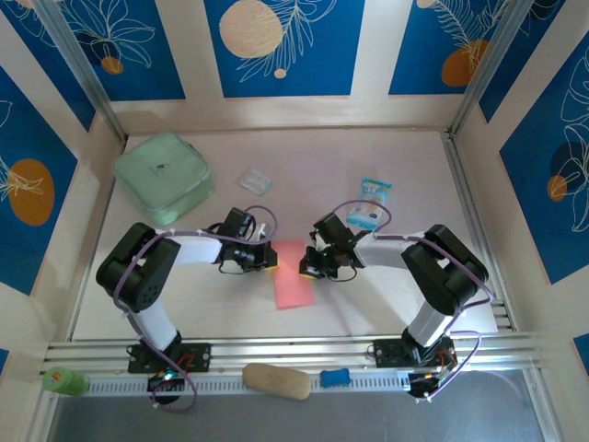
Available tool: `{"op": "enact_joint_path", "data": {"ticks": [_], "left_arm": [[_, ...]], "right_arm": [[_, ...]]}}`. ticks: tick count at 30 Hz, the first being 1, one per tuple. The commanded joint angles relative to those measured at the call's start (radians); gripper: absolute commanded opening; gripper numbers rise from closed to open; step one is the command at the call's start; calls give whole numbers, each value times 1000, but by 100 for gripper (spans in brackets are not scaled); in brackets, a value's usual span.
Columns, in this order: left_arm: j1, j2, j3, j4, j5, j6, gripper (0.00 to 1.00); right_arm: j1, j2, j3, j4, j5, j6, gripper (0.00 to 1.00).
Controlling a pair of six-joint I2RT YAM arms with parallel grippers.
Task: Fold a paper plane with a square sheet of paper (pick it up from the middle)
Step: First fold a square sheet of paper at the bottom-center of the table.
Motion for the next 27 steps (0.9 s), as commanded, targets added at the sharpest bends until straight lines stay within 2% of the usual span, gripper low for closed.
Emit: {"op": "enact_joint_path", "data": {"ticks": [1,8,12,20,27], "left_arm": [[8,27,-14,-11,2,6,0],[14,-21,83,-69,28,13,0],[31,33,133,-81,37,25,0],[72,170,145,-3,53,5,0],[85,170,125,27,49,-41,0]], "right_arm": [[-7,28,-54,-159,66,-13,0],[-11,26,-51,-162,64,-16,0],[-11,27,-51,-163,63,-17,0],[-11,24,-49,-166,58,-20,0],[-12,15,-54,-170,59,-21,0]]}}
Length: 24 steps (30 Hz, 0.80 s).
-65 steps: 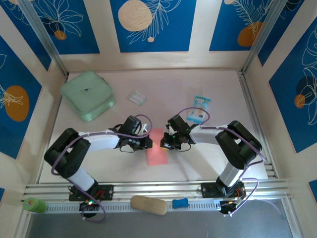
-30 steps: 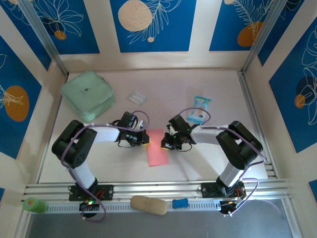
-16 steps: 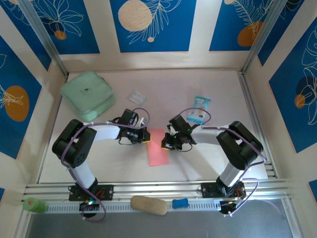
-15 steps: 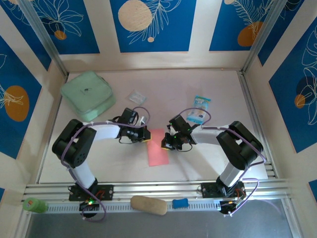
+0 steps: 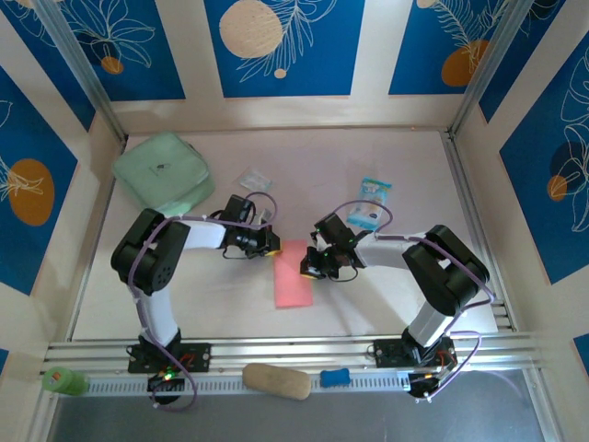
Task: Fold a paper plane with a square sheet of paper (pick it up from the middle)
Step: First fold a square sheet of paper at the bottom-center of the table.
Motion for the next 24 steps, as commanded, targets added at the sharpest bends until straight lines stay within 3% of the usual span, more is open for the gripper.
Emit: {"op": "enact_joint_path", "data": {"ticks": [1,14,24], "left_arm": [[17,19,-13,-5,-24,-17,0],[23,11,71,-19,17,-39,0],[28,87,31,-65,-86,-27,0]], "right_arm": [[-7,21,-51,-162,63,-16,0],[-8,19,-50,-166,66,-16,0],[-8,5,-45,-166,54,-20,0]]}}
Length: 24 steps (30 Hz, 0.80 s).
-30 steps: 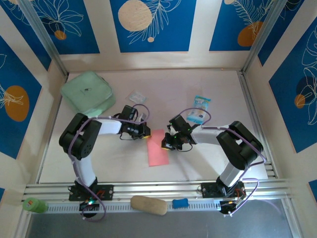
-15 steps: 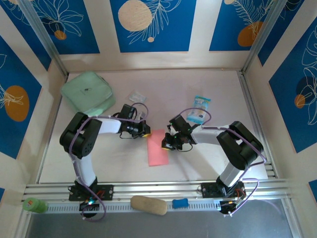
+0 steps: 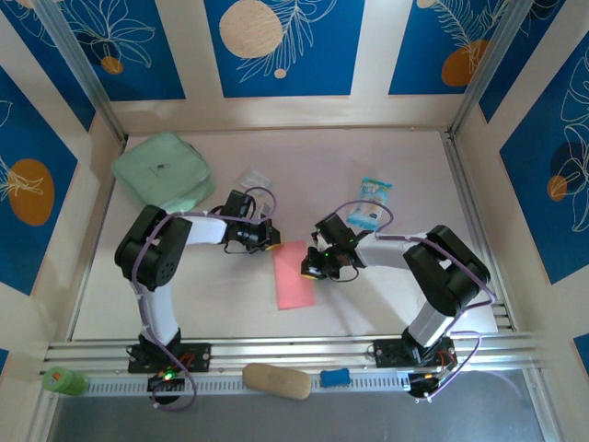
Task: Fold a paper plane with a square sheet of paper (pick it up from the middle)
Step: First fold a square sheet of paper at the bottom-center of the table.
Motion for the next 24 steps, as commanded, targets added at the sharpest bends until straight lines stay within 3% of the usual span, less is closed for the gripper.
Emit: {"op": "enact_joint_path", "data": {"ticks": [1,4,15,24], "left_arm": [[11,52,-23,-67,-80,7,0],[12,55,-23,-71,-83,5,0],[7,-129,34,-121,-26,-4,3],[-25,-208,-64,-60,-1,-45,7]], "right_arm": [[-4,8,-43,-145,48,-17,0],[-4,-33,-42,-126,22,-14,1],[-18,-387,-97,-227,76,49,30],[-3,-437,-192,-195,5,137,36]]}}
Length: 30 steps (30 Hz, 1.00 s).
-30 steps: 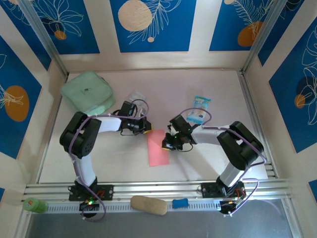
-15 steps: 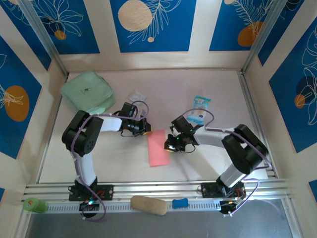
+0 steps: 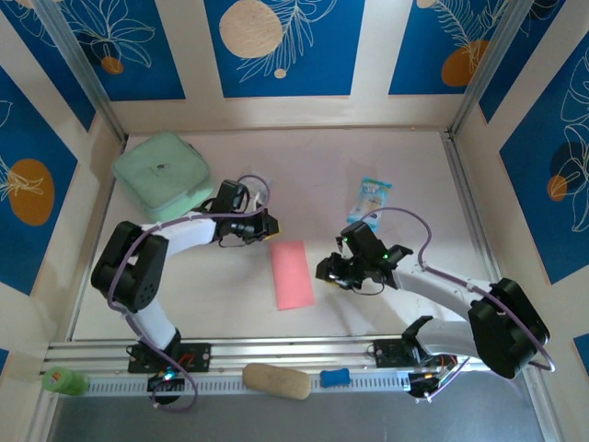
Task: Fold a paper plane with a square sheet of paper (pick it up from the middle)
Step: First fold a square sheet of paper at the bottom-center of the table.
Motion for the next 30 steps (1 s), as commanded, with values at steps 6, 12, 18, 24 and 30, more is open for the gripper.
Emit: {"op": "enact_joint_path", "data": {"ticks": [6,12,18,24,30], "left_arm": [[-27,64,-84,70,11,-40,5],[-28,129,-80,63,4,-17,3],[-27,171,-134,40,-31,20,0],[-27,176,-177,63,-41,18,0],[-26,181,-163,45,-46,23,0]], "right_arm": [[50,68,0,5,-60,51,35],[75,94,-3,38,-70,70,36],[94,106,-26,69,-94,92,37],[105,138,-29,84,-109,104,40],[112,160,-22,86,-110,103,42]]}}
